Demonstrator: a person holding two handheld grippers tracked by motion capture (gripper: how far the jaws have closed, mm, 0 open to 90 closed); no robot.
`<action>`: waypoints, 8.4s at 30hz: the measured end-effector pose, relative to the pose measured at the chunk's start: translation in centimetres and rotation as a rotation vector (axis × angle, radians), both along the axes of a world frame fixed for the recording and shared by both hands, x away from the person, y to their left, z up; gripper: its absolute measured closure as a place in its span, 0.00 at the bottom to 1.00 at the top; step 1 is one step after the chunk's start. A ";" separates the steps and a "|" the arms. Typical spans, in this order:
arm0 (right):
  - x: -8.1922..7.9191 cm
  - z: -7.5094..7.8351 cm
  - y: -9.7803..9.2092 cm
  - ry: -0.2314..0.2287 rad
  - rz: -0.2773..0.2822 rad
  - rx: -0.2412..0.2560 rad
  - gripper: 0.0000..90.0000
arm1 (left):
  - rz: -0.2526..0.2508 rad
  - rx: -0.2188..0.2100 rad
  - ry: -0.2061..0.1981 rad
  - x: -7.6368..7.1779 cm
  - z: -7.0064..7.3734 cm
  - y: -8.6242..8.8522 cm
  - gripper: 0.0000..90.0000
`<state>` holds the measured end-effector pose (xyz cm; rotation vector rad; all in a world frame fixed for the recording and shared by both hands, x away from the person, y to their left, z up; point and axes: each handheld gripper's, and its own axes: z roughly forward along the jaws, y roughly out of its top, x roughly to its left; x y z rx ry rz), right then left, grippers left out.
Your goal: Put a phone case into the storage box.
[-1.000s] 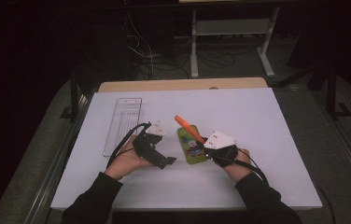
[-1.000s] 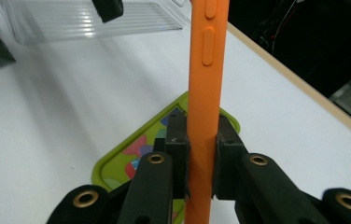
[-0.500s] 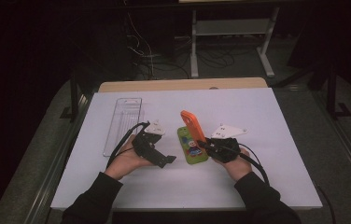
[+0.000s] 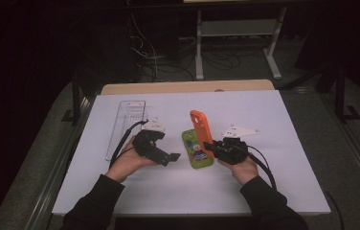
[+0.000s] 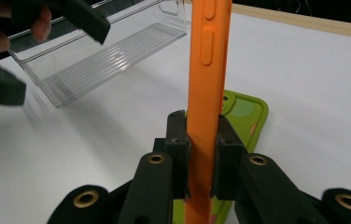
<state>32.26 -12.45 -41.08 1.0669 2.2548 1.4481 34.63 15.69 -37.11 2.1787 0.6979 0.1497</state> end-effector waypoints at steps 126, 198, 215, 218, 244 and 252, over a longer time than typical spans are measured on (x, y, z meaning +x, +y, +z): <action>-4.3 -3.2 -6.2 0.088 0.026 -0.206 0.00 | 0.390 0.001 -0.191 12.0 10.1 6.2 0.16; -4.3 -3.4 -6.6 0.104 0.033 -0.185 0.00 | 0.741 0.151 -0.149 18.0 1.7 8.8 0.05; -4.0 -3.3 -6.5 0.097 0.038 -0.180 0.00 | 0.699 0.116 -0.172 16.2 4.2 9.8 0.03; -3.9 -3.2 -6.4 0.099 0.038 -0.178 0.00 | 0.638 0.098 -0.151 15.0 5.1 9.5 0.03; -3.5 -2.9 -5.9 0.089 0.052 -0.167 0.00 | 0.156 -0.020 -0.072 2.3 2.8 2.9 0.03; -3.5 -2.9 -5.7 0.089 0.059 -0.178 0.00 | 0.101 -0.045 -0.079 -0.2 0.8 1.9 0.03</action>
